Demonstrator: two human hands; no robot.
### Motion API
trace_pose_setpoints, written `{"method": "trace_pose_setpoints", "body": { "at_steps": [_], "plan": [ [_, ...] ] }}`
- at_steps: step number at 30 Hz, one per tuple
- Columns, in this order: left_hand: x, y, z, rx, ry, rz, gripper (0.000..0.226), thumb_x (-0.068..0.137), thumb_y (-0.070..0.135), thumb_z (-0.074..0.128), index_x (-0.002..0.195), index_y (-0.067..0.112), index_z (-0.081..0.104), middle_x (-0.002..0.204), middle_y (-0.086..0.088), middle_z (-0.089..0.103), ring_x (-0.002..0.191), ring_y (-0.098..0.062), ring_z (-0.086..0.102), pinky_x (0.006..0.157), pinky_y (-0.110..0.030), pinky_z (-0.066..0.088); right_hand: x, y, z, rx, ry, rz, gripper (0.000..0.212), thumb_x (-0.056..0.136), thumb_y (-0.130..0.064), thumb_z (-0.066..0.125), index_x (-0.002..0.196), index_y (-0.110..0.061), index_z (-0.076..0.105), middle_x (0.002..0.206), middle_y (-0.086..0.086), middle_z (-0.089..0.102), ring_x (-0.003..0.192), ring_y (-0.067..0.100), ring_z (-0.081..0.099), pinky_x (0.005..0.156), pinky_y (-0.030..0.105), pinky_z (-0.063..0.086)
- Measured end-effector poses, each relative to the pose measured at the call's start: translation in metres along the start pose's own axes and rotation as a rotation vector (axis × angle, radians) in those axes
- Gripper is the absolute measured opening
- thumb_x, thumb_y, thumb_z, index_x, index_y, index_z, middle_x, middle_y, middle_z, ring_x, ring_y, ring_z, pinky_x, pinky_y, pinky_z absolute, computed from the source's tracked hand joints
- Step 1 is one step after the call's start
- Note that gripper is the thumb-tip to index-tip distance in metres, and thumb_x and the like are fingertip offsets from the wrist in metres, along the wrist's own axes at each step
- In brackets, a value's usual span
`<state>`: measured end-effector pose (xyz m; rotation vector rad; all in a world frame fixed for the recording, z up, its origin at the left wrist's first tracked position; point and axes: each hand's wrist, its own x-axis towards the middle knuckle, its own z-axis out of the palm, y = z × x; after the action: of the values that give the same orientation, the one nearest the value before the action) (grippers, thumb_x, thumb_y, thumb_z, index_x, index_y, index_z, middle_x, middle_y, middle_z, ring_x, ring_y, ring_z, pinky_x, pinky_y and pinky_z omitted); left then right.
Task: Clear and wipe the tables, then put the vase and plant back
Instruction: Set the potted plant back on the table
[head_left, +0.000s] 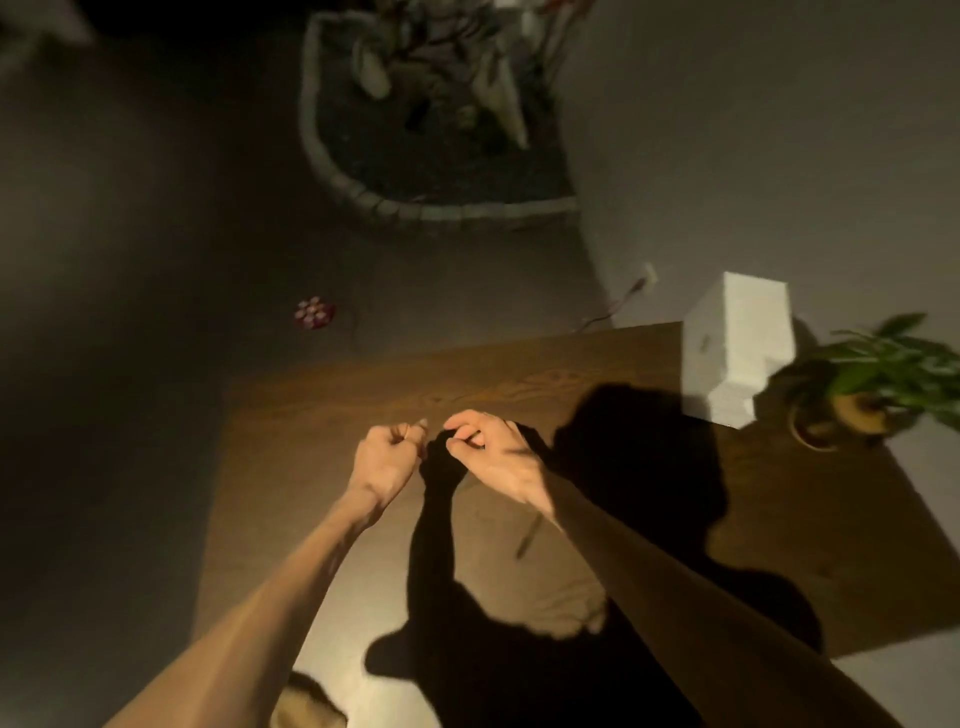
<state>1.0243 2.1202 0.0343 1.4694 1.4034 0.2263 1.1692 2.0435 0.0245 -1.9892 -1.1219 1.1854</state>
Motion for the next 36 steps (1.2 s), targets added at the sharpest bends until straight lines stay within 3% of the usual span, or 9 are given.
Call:
{"method": "trace_pose_setpoints", "body": {
  "at_steps": [4, 8, 13, 17, 20, 27, 31, 34, 36],
  "plan": [
    [0.008, 0.064, 0.057, 0.053, -0.103, 0.105, 0.038, 0.1, 0.033, 0.051, 0.073, 0.013, 0.068, 0.065, 0.004, 0.061, 0.049, -0.011, 0.043, 0.05, -0.026, 0.034, -0.011, 0.029, -0.078, 0.061, 0.096, 0.017, 0.026, 0.099, -0.029, 0.059, 0.126, -0.03, 0.062, 0.119, -0.006, 0.067, 0.101, 0.006, 0.057, 0.073, 0.014, 0.043],
    [0.002, 0.126, 0.14, 0.162, -0.243, 0.186, 0.036, 0.101, 0.032, 0.051, 0.08, 0.01, 0.07, 0.063, 0.001, 0.06, 0.047, -0.006, 0.04, 0.045, -0.024, 0.032, -0.039, 0.083, -0.157, 0.08, 0.332, 0.001, 0.024, 0.096, -0.019, 0.065, 0.12, -0.017, 0.068, 0.105, 0.002, 0.072, 0.087, 0.006, 0.059, 0.064, 0.002, 0.039],
    [-0.005, 0.176, 0.24, 0.204, -0.393, 0.272, 0.035, 0.098, 0.034, 0.056, 0.08, 0.009, 0.071, 0.086, 0.002, 0.068, 0.061, -0.009, 0.053, 0.055, -0.028, 0.042, -0.082, 0.16, -0.233, 0.111, 0.51, 0.035, 0.02, 0.094, -0.009, 0.067, 0.113, -0.006, 0.069, 0.089, 0.001, 0.066, 0.073, -0.002, 0.061, 0.071, 0.009, 0.047],
    [-0.018, 0.209, 0.323, 0.259, -0.46, 0.343, 0.028, 0.094, 0.028, 0.063, 0.072, 0.013, 0.071, 0.064, 0.003, 0.061, 0.047, -0.009, 0.042, 0.048, -0.024, 0.031, -0.105, 0.223, -0.282, 0.197, 0.624, 0.13, 0.017, 0.092, -0.008, 0.068, 0.109, -0.01, 0.071, 0.092, -0.002, 0.068, 0.086, 0.011, 0.065, 0.086, 0.032, 0.054],
    [-0.02, 0.222, 0.383, 0.28, -0.492, 0.366, 0.022, 0.088, 0.024, 0.069, 0.067, 0.018, 0.07, 0.066, 0.003, 0.066, 0.062, -0.01, 0.056, 0.063, -0.024, 0.043, -0.119, 0.271, -0.309, 0.175, 0.741, 0.15, 0.018, 0.089, -0.008, 0.072, 0.107, -0.011, 0.072, 0.093, 0.002, 0.073, 0.084, 0.013, 0.07, 0.083, 0.039, 0.058],
    [-0.03, 0.211, 0.489, 0.354, -0.594, 0.385, 0.004, 0.093, 0.02, 0.066, 0.092, 0.016, 0.068, 0.087, 0.009, 0.064, 0.077, -0.006, 0.059, 0.068, -0.018, 0.044, -0.147, 0.36, -0.353, 0.291, 0.687, 0.248, 0.019, 0.095, -0.015, 0.067, 0.114, -0.015, 0.068, 0.103, -0.005, 0.065, 0.095, 0.006, 0.063, 0.079, 0.016, 0.047],
    [-0.02, 0.197, 0.526, 0.425, -0.594, 0.381, 0.015, 0.092, 0.011, 0.065, 0.107, 0.012, 0.067, 0.091, 0.006, 0.062, 0.075, -0.002, 0.057, 0.056, -0.004, 0.044, -0.148, 0.394, -0.355, 0.317, 0.699, 0.299, 0.016, 0.093, -0.011, 0.067, 0.108, -0.017, 0.067, 0.102, -0.009, 0.066, 0.095, 0.001, 0.064, 0.085, 0.022, 0.049],
    [-0.005, 0.19, 0.55, 0.448, -0.544, 0.369, 0.028, 0.09, 0.013, 0.068, 0.117, 0.014, 0.063, 0.093, 0.006, 0.062, 0.067, -0.004, 0.056, 0.046, -0.006, 0.045, -0.141, 0.424, -0.356, 0.298, 0.691, 0.332, 0.018, 0.093, -0.002, 0.065, 0.111, -0.003, 0.065, 0.088, -0.012, 0.06, 0.081, -0.007, 0.058, 0.073, 0.005, 0.044],
    [0.005, 0.191, 0.564, 0.432, -0.49, 0.372, 0.039, 0.088, 0.014, 0.071, 0.125, 0.016, 0.059, 0.098, 0.006, 0.063, 0.069, -0.004, 0.059, 0.05, -0.008, 0.049, -0.133, 0.437, -0.361, 0.305, 0.717, 0.331, 0.022, 0.093, -0.01, 0.069, 0.114, -0.006, 0.065, 0.085, -0.014, 0.059, 0.079, -0.005, 0.057, 0.07, 0.006, 0.044]
  ]
}}
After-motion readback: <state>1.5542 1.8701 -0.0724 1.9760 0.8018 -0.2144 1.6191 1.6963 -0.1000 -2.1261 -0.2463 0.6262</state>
